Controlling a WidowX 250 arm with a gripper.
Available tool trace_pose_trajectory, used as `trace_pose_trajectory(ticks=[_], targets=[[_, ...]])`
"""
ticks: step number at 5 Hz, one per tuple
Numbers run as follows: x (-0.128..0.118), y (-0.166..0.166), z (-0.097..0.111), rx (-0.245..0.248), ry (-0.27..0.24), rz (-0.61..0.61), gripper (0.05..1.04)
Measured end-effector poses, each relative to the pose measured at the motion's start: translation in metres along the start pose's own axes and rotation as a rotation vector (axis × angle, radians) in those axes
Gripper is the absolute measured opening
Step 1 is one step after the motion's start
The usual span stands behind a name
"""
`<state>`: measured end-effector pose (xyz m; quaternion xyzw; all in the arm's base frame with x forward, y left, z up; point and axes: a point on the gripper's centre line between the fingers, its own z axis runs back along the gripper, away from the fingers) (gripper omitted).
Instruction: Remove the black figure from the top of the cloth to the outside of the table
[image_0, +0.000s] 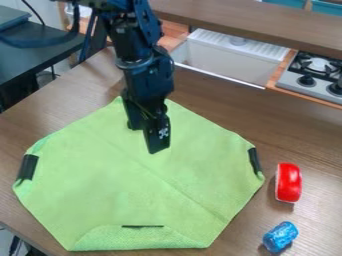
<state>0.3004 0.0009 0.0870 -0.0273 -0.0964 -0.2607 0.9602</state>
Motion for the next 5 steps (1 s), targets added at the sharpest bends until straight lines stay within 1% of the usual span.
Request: trace_pose_trajectory(ticks=[1,2,3,4,5], targets=[[0.0,0.028,-0.001,0.048,0.026,0.126,0.999],[-0.008,0.052,-0.004,0.064,0.037,0.225,0.999],[-0.019,0.072,-0.013,0.057,0.04,0.298,0.999],[-0.027,0.094,-0.024,0.033,-0.004,0.36,1.0],[-0.024,0.102,-0.034,0.032,-0.04,0.388,0.999]])
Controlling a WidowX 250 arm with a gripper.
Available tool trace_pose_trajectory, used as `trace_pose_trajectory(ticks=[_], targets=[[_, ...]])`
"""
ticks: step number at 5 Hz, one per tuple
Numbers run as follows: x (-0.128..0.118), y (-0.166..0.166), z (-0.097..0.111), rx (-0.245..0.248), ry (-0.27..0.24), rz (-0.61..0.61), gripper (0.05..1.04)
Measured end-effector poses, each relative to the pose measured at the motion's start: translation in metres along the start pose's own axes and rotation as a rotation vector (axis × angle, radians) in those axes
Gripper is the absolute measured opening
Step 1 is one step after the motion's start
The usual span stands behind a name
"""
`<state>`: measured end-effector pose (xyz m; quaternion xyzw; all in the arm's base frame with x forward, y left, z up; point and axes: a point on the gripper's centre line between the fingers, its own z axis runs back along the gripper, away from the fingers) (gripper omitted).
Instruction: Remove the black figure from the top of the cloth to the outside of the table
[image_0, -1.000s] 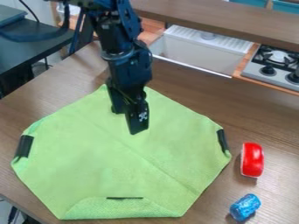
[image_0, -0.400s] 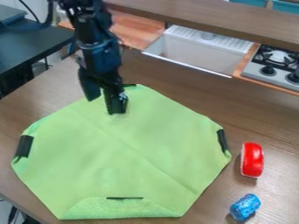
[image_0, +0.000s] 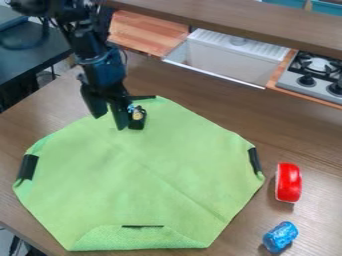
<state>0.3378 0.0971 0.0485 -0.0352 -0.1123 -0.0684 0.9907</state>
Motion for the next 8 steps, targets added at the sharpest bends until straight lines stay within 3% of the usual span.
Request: trace_pose_trajectory(ticks=[1,2,6,7,8], targets=[[0.009,0.004,-0.004,0.022,-0.032,0.042,0.999],[0.02,-0.003,-0.004,0.009,-0.045,0.056,0.999],[0.041,-0.009,-0.037,0.051,0.0,0.105,1.0],[0.045,-0.011,-0.041,0.056,-0.001,0.109,0.955],[0.046,-0.011,-0.042,0.072,-0.004,0.117,0.675]])
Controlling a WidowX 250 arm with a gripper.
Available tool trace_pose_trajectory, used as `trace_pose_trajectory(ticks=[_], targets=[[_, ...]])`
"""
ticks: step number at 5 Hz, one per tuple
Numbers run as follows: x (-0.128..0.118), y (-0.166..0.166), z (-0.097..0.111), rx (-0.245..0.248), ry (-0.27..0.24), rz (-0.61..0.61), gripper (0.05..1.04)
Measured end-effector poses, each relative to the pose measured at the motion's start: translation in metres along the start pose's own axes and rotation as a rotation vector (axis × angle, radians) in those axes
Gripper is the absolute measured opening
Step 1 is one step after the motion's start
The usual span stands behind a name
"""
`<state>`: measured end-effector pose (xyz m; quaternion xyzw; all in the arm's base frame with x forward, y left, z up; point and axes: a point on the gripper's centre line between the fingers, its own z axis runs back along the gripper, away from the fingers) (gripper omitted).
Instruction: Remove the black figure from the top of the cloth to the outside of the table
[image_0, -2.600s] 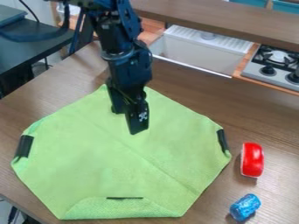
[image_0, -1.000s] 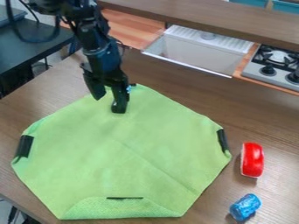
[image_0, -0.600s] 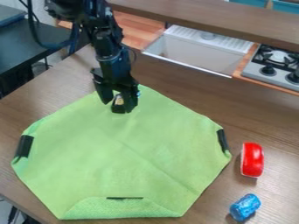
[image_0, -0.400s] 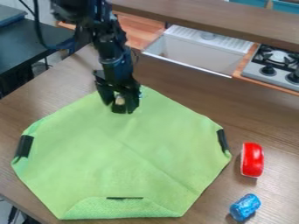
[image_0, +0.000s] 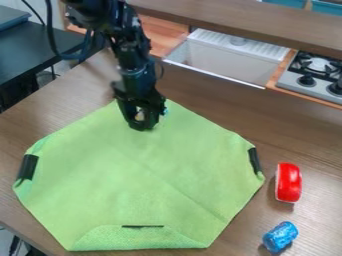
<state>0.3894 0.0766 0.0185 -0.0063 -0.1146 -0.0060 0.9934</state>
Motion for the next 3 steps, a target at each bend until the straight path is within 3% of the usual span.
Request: trace_pose_trajectory(ticks=[1,3], targets=[[0.002,-0.004,0.0,0.004,-0.004,-0.01,0.5],[0.003,-0.024,0.0,-0.023,0.011,-0.054,0.499]])
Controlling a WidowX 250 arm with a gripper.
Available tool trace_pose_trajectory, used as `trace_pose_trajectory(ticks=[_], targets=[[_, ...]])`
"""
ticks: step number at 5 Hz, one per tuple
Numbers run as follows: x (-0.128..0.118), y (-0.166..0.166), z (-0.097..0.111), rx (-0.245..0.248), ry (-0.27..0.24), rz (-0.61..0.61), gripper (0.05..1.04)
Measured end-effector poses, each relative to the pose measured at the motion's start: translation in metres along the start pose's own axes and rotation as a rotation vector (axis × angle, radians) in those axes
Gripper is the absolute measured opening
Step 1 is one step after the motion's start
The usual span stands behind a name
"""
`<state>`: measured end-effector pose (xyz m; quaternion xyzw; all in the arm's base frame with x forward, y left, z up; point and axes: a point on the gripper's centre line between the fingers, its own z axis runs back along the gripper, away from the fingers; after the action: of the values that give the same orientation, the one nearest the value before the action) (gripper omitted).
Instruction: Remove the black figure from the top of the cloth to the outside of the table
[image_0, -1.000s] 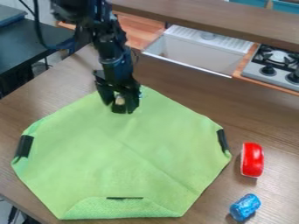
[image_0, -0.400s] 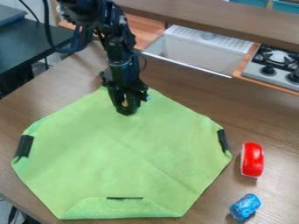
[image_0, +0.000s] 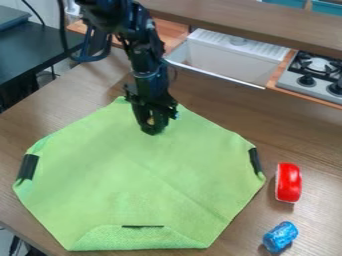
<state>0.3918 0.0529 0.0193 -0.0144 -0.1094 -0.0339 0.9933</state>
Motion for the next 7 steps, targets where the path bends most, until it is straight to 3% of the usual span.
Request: trace_pose_trajectory(ticks=[2,3,4,5,7], targets=[[0.041,-0.046,0.028,-0.022,-0.044,-0.079,0.499],[0.06,-0.071,0.018,-0.042,-0.014,-0.105,0.499],[0.079,-0.092,0.015,-0.046,-0.015,-0.122,0.499],[0.088,-0.12,0.001,-0.047,0.002,-0.148,0.499],[0.093,-0.18,-0.009,-0.06,-0.012,-0.239,0.499]])
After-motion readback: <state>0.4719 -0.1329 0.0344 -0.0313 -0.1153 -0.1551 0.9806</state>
